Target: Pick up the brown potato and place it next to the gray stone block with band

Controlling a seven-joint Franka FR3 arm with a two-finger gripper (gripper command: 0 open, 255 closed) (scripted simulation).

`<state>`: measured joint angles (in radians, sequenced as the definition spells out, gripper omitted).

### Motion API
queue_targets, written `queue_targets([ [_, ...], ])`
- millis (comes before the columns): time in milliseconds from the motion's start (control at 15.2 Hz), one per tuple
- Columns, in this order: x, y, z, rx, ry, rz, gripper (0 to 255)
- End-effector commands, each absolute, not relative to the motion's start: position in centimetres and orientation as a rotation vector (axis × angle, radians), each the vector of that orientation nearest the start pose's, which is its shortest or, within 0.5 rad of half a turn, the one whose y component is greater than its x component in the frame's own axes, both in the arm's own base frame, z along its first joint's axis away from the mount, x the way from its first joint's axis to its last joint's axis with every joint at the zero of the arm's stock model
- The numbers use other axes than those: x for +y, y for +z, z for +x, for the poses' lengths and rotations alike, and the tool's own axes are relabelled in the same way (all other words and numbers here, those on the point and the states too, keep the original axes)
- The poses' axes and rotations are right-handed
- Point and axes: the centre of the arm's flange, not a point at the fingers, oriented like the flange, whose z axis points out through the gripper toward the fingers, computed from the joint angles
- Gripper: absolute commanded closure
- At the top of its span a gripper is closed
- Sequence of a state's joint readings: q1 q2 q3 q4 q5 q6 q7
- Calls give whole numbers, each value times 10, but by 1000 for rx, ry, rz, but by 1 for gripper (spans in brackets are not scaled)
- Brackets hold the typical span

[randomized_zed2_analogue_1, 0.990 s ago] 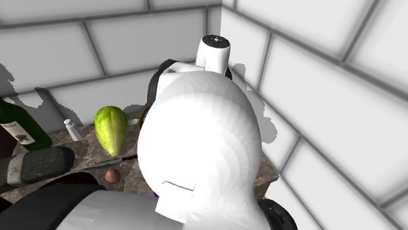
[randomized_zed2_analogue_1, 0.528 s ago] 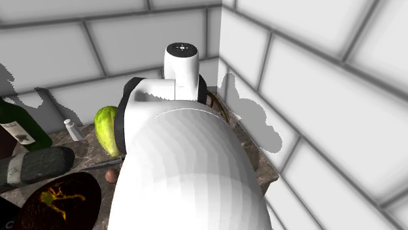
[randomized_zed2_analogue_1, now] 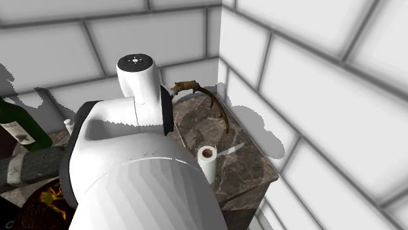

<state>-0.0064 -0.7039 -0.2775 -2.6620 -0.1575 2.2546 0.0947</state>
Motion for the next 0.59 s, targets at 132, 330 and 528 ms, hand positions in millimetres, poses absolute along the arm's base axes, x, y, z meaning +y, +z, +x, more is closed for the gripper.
queue_targets([
  [132, -56, 474, 344, 399, -443, -3060, 255],
  [330, -16, 474, 340, 399, -443, -3060, 255],
  [528, 23, 474, 337, 399, -443, -3060, 255],
])
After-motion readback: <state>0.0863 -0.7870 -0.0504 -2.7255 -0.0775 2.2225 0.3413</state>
